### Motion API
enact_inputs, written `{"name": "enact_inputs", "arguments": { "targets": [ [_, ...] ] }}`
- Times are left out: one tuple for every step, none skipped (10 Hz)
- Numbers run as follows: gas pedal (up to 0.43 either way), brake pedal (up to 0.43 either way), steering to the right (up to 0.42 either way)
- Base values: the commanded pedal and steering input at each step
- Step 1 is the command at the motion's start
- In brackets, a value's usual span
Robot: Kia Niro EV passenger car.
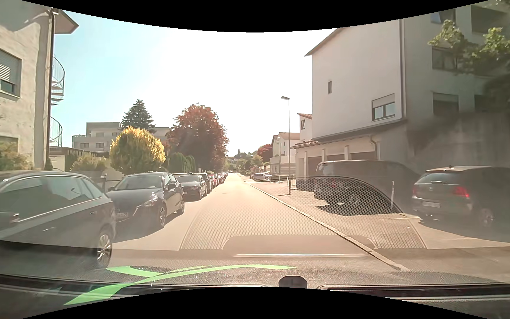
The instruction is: Follow the waypoints while adhering to traffic rules and regulations
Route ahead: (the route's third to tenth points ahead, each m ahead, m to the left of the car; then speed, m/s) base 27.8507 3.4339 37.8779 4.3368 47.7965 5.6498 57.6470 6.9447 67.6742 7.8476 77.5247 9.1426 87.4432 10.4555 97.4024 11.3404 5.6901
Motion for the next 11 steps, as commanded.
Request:
{"name": "enact_inputs", "arguments": {
  "targets": [
    [0.169, 0.0, -0.031],
    [0.177, 0.0, -0.032],
    [0.177, 0.0, -0.033],
    [0.177, 0.0, -0.035],
    [0.177, 0.0, -0.036],
    [0.177, 0.0, -0.036],
    [0.177, 0.0, -0.036],
    [0.157, 0.0, -0.038],
    [0.15, 0.0, -0.041],
    [0.15, 0.0, -0.042],
    [0.15, 0.0, -0.042]
  ]
}}
